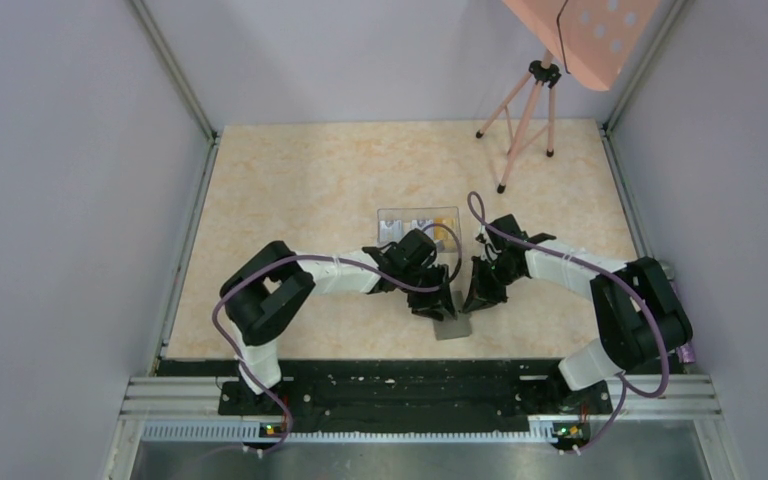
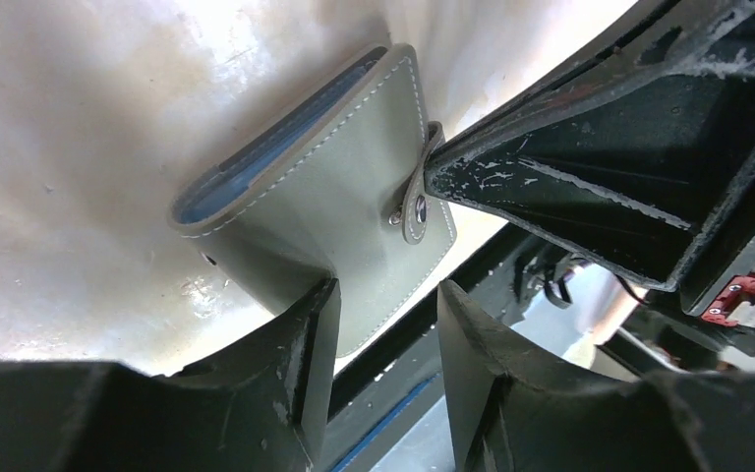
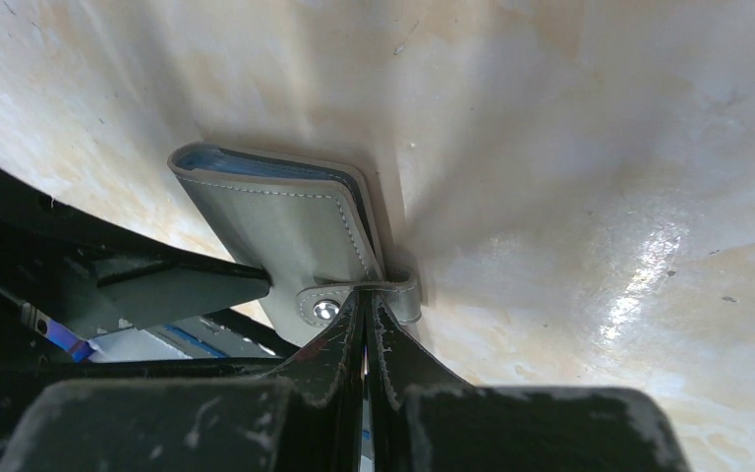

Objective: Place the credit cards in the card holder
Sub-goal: Close the card holder at the center of the board.

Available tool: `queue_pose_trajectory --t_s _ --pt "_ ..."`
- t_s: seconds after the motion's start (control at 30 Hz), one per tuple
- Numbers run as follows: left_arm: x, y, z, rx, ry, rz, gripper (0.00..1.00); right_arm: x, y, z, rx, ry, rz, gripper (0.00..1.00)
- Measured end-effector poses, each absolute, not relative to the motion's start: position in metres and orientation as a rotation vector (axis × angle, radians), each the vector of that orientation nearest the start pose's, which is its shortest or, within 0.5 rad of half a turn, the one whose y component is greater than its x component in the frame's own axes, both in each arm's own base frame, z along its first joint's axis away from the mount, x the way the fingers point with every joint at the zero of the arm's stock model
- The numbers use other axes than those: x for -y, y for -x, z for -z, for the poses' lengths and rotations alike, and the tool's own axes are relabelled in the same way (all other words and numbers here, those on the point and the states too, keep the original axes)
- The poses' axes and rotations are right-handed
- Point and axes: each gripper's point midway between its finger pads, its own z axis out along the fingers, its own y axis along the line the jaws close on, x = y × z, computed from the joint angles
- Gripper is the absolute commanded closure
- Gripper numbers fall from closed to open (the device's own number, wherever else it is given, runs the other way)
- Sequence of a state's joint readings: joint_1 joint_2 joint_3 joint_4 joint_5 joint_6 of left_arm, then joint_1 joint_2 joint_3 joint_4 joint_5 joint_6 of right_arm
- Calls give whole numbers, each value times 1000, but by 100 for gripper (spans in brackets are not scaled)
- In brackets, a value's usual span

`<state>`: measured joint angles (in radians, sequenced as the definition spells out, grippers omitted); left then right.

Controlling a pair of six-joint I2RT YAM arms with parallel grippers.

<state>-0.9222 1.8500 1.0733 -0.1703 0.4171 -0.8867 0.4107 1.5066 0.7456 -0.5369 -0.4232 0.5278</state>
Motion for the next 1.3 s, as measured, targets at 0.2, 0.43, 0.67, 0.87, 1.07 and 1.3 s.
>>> queue_pose_trajectory --t_s 0.2,0.43,0.67,0.87,1.07,1.3 --pt "393 -175 -44 -2869 -120 1241 62 -183 -191 -24 -2995 -87 -760 100" --pt "401 -182 -47 -2825 -105 1289 61 -185 -191 -24 -2991 -93 -779 100" --pt "408 -187 -45 -2825 -106 1292 70 -185 -191 -24 -2990 -93 -781 100" --pt "410 -190 -40 -2837 -103 1283 100 -185 -191 -23 -2989 -93 -782 100" --pt "409 -190 -41 -2852 -104 1273 100 -185 -191 -23 -2989 -93 -782 100" --pt "408 -195 -44 -2866 -127 1190 100 -185 -192 -28 -2970 -86 -789 100"
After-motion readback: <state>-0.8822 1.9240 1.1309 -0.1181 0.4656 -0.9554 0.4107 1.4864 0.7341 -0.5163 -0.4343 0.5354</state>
